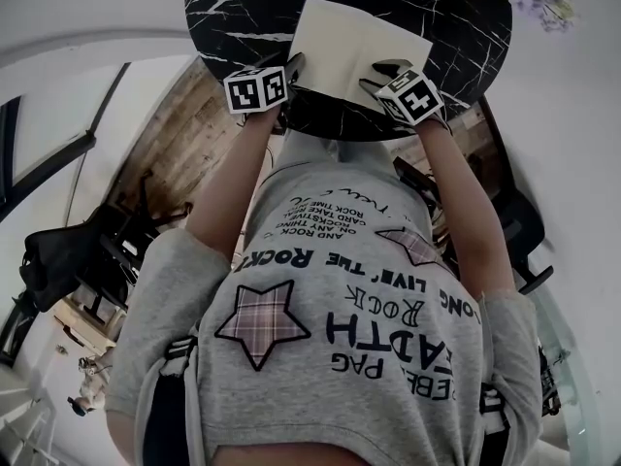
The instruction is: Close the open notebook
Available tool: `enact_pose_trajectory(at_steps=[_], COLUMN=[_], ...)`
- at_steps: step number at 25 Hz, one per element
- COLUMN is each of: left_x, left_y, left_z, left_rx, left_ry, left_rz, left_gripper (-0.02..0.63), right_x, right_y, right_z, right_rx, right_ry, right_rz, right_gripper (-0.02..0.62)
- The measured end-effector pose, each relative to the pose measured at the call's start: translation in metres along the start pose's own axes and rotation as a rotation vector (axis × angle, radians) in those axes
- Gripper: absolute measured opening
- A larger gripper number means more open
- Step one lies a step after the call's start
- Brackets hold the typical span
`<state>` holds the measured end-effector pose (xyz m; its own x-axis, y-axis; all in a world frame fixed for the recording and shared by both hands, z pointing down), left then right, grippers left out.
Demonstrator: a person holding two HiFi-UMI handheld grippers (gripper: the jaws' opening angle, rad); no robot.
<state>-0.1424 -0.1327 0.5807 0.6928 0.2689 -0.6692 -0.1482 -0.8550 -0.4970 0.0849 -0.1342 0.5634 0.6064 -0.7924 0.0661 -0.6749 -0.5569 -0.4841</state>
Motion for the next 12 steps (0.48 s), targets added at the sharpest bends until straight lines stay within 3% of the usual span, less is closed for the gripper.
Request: enact_pose_trajectory(at_steps=[12], left_x=[0.0028], left_y=[0.0007], left_z=[-0.0038], left_rx=[-0.069], left_ry=[-0.028], left_rz=[0.010], left_gripper=[0.141], right_x=[0.0003], right_y=[-0.0014], right_z=[0.0000], right_rx=[0.005], right_ry=[0.008], right_rz=[0.018], right_gripper=[0.172])
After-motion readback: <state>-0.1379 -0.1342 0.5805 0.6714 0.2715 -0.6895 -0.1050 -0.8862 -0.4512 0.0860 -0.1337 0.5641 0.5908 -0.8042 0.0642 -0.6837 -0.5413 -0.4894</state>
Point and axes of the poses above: the fingertips, and each gripper's own axes: z backward along the fingers, x to its right, y out of its top, the point moved 8 cm from there along z, backward along the fingers, and after that the axes turned 15 degrees about -y, right-handed, at the moved point
